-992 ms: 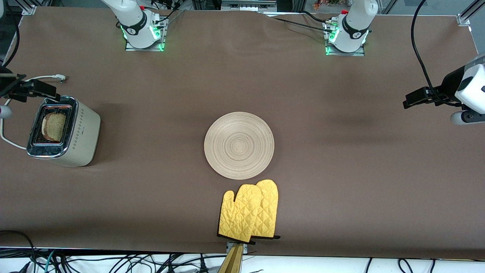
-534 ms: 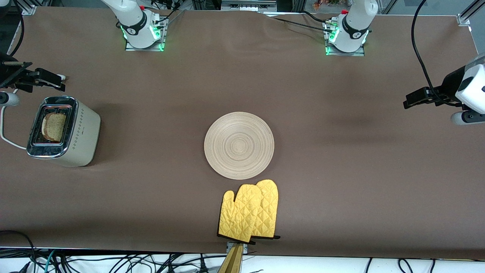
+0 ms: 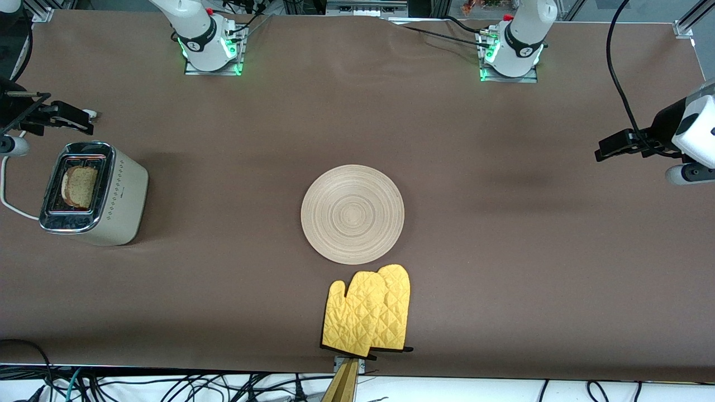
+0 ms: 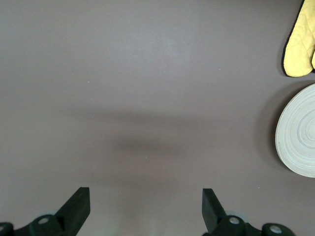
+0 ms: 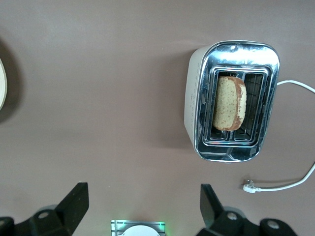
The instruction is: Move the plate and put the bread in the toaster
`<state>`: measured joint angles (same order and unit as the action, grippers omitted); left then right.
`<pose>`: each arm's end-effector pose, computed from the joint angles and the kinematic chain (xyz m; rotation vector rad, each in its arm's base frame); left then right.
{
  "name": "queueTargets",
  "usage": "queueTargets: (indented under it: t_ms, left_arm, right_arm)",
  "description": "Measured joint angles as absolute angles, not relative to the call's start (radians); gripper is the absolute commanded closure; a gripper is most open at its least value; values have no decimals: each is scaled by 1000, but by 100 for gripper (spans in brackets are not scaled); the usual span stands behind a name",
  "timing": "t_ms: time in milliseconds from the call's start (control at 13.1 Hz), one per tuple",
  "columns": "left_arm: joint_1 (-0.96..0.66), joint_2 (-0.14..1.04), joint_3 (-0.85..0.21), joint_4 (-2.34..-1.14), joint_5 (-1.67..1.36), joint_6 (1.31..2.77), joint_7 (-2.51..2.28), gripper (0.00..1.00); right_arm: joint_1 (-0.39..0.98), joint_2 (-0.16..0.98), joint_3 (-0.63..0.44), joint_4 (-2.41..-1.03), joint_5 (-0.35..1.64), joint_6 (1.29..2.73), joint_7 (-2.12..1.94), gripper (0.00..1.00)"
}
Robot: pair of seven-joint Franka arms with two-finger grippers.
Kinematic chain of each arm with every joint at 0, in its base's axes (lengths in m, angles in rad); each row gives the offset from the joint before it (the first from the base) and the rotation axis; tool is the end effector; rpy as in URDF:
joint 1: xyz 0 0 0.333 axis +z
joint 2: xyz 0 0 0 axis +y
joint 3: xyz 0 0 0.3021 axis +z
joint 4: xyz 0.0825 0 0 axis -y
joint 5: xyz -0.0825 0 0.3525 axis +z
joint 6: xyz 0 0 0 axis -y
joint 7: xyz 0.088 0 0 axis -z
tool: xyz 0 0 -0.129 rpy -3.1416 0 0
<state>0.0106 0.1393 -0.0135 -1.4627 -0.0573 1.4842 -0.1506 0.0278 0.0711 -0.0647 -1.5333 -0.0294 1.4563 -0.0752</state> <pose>0.5508 -0.0089 0.5540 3.0776 0.2253 -0.1884 0.5263 -0.0224 0.5587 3.1067 0.0574 -0.2329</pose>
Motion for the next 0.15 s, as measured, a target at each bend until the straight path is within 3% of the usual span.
queueTargets:
  t_ms: [153]
  left_arm:
    - [11, 139, -13, -1463, -57, 1485, -151, 0]
  right_arm:
    - [28, 71, -65, -1533, -30, 1460, -75, 0]
